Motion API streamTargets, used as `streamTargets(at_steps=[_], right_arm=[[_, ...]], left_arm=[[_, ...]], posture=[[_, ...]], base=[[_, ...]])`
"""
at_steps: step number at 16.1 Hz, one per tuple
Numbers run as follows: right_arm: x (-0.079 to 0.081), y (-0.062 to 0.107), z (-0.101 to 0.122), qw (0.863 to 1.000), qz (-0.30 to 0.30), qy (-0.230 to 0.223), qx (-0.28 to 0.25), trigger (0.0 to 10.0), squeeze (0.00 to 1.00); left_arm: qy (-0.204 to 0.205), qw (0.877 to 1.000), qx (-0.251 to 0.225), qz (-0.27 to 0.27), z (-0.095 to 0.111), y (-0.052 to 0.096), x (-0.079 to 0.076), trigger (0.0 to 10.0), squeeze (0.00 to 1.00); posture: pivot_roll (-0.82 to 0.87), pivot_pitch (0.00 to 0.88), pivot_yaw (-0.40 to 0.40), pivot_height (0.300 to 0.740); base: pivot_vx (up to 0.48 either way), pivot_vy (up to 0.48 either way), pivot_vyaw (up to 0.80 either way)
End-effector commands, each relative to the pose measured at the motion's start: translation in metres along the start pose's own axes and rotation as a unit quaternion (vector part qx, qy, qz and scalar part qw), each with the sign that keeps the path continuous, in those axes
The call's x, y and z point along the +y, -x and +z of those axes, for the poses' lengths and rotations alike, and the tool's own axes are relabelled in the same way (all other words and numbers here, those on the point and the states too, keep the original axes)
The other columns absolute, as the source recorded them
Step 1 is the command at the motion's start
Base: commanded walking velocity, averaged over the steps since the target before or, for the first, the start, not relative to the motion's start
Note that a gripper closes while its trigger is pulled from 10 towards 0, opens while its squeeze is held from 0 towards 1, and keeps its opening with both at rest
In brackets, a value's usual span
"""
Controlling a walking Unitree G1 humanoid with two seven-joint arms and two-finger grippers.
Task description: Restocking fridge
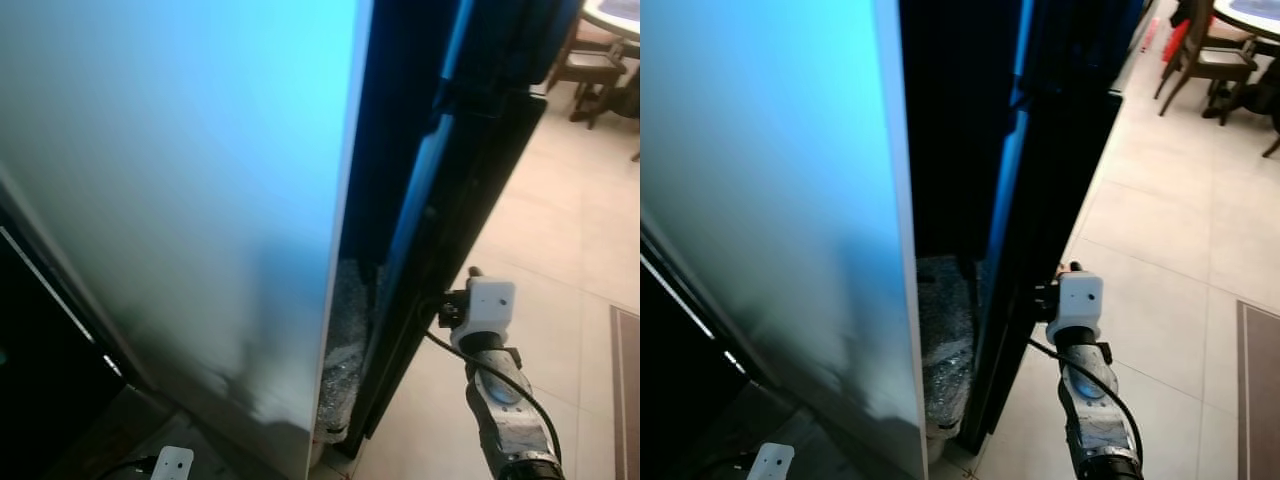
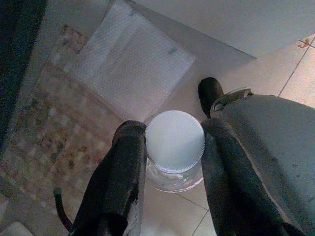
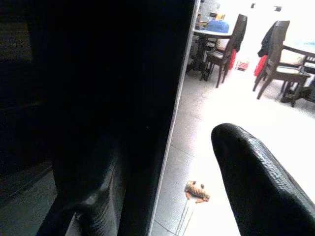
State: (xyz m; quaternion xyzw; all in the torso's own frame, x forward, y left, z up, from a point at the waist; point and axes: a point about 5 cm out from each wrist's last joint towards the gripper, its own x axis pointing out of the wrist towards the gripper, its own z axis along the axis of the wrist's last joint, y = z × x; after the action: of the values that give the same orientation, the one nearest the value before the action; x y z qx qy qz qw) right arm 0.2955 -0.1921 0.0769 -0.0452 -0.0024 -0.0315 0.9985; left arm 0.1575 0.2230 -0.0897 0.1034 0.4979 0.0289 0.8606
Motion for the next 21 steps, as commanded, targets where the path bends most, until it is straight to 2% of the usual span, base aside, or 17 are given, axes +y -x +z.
streamTargets(at_steps=[1,2,6,9,14,15,16,18,19,21], right_arm=[[-0.023,0.001,0.000,0.998,-0.057,0.002,0.000,10.0,0.00],[-0.025,0.002,-0.001,0.998,-0.063,0.003,0.001,10.0,0.00],[-0.047,0.016,-0.013,0.991,-0.133,0.014,0.015,10.0,0.00],[-0.062,0.031,-0.025,0.983,-0.178,0.011,0.039,10.0,0.00],[-0.069,0.091,-0.067,0.969,-0.219,-0.003,0.110,10.0,0.00],[-0.071,0.117,-0.084,0.959,-0.247,-0.025,0.137,10.0,0.00],[-0.070,0.128,-0.093,0.954,-0.254,-0.037,0.154,10.0,0.00],[-0.065,0.145,-0.116,0.943,-0.252,-0.032,0.215,10.0,0.00],[-0.064,0.155,-0.131,0.932,-0.248,-0.036,0.261,10.0,0.00],[-0.061,0.157,-0.141,0.924,-0.231,-0.045,0.300,10.0,0.00]], left_arm=[[-0.003,1.000,0.002,0.000,-0.001,0.000,0.000,10.0,0.00],[-0.004,1.000,0.002,0.000,-0.001,0.000,0.000,10.0,0.00],[-0.009,1.000,0.003,0.000,-0.001,0.000,0.001,10.0,0.00],[-0.013,1.000,0.003,-0.001,-0.001,0.000,0.002,10.0,0.00],[-0.014,1.000,0.004,-0.001,-0.001,0.000,0.001,10.0,0.00],[-0.017,1.000,0.004,-0.002,0.000,0.000,0.001,10.0,0.00],[-0.018,1.000,0.004,-0.003,0.000,0.000,0.001,10.0,0.00],[-0.021,1.000,0.004,-0.005,0.001,0.000,0.001,10.0,0.00],[-0.019,1.000,0.002,-0.005,0.002,0.000,0.000,10.0,0.00],[-0.019,1.000,0.001,-0.004,0.003,-0.001,0.000,10.0,0.00]], posture=[[-0.16,0.000,-0.023,0.740],[-0.16,0.000,-0.023,0.740],[-0.17,0.000,-0.015,0.740],[-0.17,0.000,-0.015,0.740],[-0.17,0.000,-0.011,0.740],[-0.18,0.000,-0.006,0.740],[-0.19,0.000,-0.006,0.740],[-0.19,0.000,-0.007,0.740],[-0.18,0.000,-0.012,0.740],[-0.18,0.000,-0.014,0.740]], base=[[0.000,0.000,0.00],[0.000,0.000,0.00],[0.000,0.000,0.00],[0.000,0.000,0.00],[0.000,0.000,0.00],[0.000,0.000,0.00],[0.000,0.000,0.00],[0.000,0.000,0.00],[0.000,0.000,0.00],[0.000,0.000,0.00]])
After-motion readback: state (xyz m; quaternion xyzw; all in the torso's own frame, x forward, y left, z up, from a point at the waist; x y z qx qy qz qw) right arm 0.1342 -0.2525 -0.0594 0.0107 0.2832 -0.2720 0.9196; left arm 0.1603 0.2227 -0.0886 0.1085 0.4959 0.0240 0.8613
